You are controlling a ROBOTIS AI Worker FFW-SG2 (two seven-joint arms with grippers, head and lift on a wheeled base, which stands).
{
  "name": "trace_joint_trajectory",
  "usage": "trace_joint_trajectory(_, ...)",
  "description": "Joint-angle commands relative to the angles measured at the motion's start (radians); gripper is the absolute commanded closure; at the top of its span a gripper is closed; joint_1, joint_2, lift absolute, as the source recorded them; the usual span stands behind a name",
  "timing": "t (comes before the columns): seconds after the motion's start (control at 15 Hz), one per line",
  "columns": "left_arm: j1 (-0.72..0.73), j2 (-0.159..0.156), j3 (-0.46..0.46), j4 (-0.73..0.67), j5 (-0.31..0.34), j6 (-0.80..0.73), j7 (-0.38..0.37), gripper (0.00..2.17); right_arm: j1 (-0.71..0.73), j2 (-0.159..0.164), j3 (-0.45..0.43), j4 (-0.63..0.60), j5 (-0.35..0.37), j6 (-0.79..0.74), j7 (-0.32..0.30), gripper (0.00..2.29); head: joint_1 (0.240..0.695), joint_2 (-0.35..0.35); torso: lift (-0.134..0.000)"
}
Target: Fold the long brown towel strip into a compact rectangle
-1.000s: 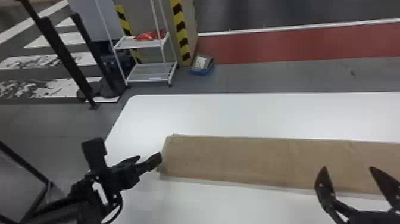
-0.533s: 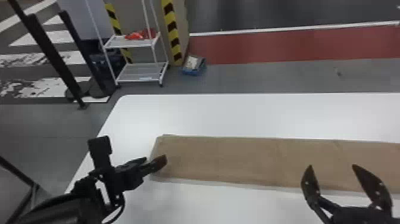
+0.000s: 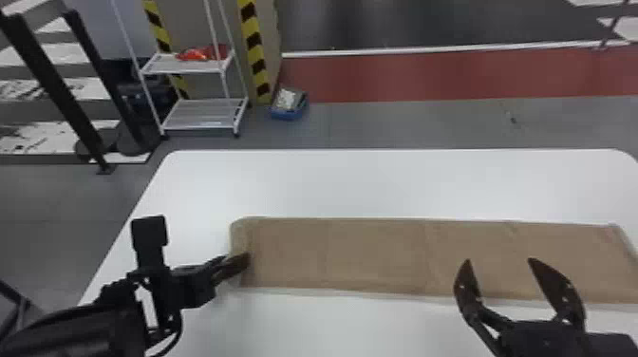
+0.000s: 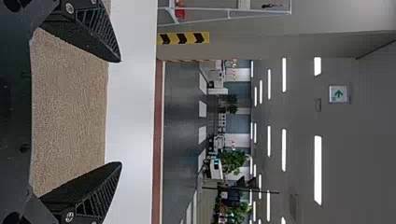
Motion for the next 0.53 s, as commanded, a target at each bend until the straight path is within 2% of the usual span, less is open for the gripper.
trace_joint_trajectory(0.0, -0.001, -0.003, -0.001, -0.004, -0.022, 0.034, -0.017, 2.14, -0.009, 0.002, 0.0, 0.012, -0.003, 0.0, 0.0, 0.1, 0.695, 0.112, -0.11)
trace_joint_trajectory(0.2, -0.002, -0.003, 0.018, -0.019, -0.029, 0.034, -0.054, 2.14, -0.018, 0.002, -0.003, 0.022, -0.017, 0.0, 0.0, 0.1, 0.695, 0.108, -0.11)
trace_joint_trajectory(0.47, -0.039, -0.003, 0.128, -0.024, -0.033, 0.058, -0.115, 2.14, -0.022, 0.002, -0.009, 0.032, -0.021, 0.0, 0.0, 0.1, 0.695, 0.118, -0.11)
